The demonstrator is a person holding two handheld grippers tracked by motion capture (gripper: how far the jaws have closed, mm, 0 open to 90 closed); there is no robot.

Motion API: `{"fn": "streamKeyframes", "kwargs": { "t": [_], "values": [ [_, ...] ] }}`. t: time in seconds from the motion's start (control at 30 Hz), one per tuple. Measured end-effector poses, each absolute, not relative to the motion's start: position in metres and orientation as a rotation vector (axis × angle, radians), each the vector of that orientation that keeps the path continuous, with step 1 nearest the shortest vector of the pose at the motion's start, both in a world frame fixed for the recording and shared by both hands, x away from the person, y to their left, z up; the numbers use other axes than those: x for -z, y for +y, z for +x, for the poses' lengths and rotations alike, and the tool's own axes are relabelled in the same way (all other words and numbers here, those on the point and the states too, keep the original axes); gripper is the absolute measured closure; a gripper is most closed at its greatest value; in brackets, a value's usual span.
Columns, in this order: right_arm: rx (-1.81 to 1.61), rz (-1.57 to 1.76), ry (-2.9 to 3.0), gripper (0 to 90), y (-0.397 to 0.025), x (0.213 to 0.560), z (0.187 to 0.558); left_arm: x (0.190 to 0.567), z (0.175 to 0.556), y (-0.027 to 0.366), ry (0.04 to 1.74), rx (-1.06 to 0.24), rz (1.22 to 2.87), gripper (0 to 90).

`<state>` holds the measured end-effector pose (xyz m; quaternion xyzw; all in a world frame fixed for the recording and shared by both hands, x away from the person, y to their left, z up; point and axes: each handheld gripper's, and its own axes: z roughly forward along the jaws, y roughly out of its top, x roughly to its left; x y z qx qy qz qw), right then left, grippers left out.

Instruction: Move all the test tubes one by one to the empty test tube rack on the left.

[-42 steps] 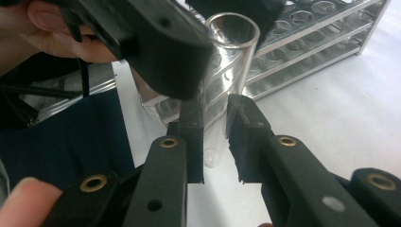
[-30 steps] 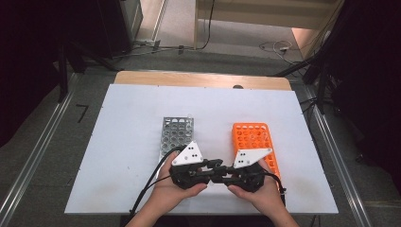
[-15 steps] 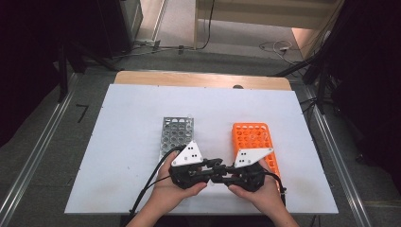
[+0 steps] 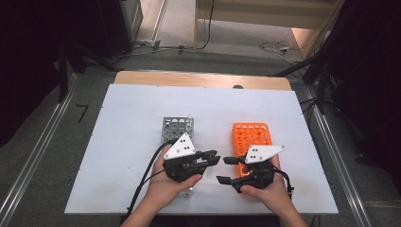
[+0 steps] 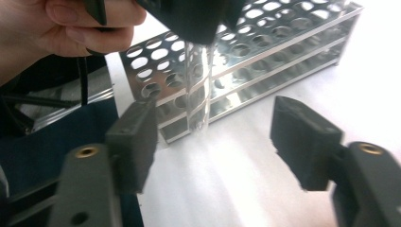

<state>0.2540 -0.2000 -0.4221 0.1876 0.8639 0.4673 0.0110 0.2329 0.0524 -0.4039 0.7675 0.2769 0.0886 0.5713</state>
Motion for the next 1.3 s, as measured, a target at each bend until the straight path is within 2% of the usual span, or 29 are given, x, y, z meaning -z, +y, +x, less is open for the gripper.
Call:
{"fn": "streamKeyframes", "kwargs": {
  "t": [0.13, 0.33, 0.4, 1.3],
  "values": [
    [-1.461, 0.625, 2.643, 14.1, -0.209, 0.419, 0.256, 0.398, 0.238, 0.059, 0.656, -0.235, 1.795, 74.6],
    [-1.471, 0.688, 2.601, 7.3, -0.222, 0.418, 0.260, 0.393, 0.248, 0.066, 0.680, -0.259, 1.785, 74.6],
    [-1.464, 0.715, 2.575, 0.0, -0.225, 0.417, 0.260, 0.392, 0.252, 0.068, 0.688, -0.263, 1.785, 74.6],
    [-1.458, 0.824, 2.435, 0.0, -0.267, 0.413, 0.267, 0.379, 0.289, 0.095, 0.791, -0.357, 1.717, 74.6]
  ]
}}
